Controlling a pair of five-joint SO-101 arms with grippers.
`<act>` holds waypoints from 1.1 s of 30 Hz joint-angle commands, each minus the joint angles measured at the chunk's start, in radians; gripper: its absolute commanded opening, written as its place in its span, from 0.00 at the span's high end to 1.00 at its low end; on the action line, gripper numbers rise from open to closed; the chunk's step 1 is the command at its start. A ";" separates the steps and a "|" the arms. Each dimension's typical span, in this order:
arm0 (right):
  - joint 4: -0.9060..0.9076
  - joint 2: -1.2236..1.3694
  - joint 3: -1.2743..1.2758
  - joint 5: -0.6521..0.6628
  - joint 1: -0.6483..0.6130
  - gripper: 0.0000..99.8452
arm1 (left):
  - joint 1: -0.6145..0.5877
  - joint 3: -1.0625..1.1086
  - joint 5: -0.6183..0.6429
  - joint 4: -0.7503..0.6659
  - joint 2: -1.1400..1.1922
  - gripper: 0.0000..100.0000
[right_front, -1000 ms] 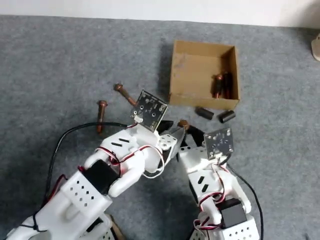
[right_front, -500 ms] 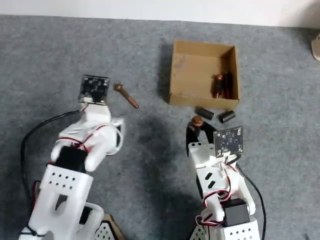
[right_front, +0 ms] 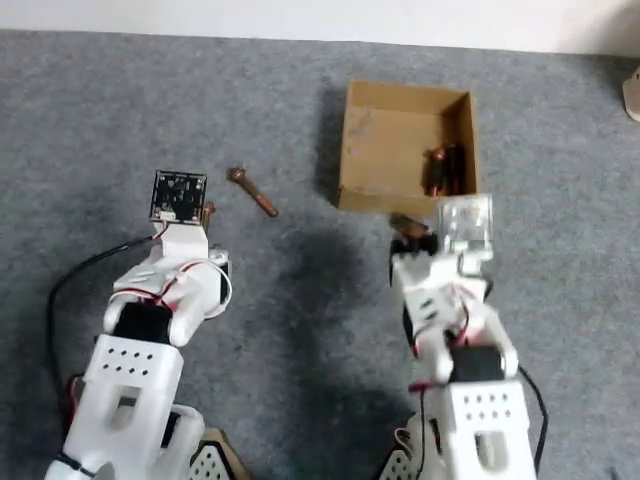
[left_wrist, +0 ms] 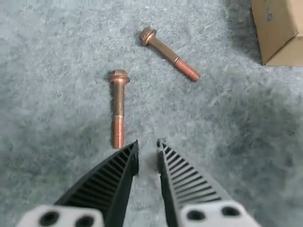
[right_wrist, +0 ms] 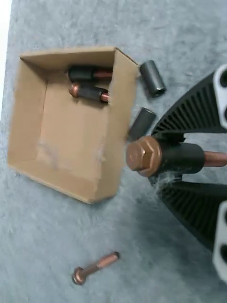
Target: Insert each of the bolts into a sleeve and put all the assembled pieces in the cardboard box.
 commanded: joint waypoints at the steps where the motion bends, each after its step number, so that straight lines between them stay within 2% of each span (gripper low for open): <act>1: -0.054 0.231 -0.240 0.009 0.019 1.00 | -0.013 0.025 -0.035 -0.072 -0.005 0.93; 8: -0.048 0.656 -0.621 0.006 0.021 1.00 | -0.005 0.090 -0.078 -0.170 -0.005 0.93; 13: -0.041 0.915 -0.858 0.006 0.031 1.00 | -0.005 0.102 -0.086 -0.189 -0.004 0.93; 18: 0.056 1.167 -1.136 -0.002 0.071 1.00 | -0.002 0.120 -0.120 -0.221 -0.004 0.99; 25: 0.183 1.472 -1.527 -0.037 0.134 1.00 | 0.012 0.127 -0.121 -0.230 -0.004 0.99; 33: 0.248 1.682 -1.690 -0.037 0.139 1.00 | 0.012 0.128 -0.121 -0.230 -0.004 0.99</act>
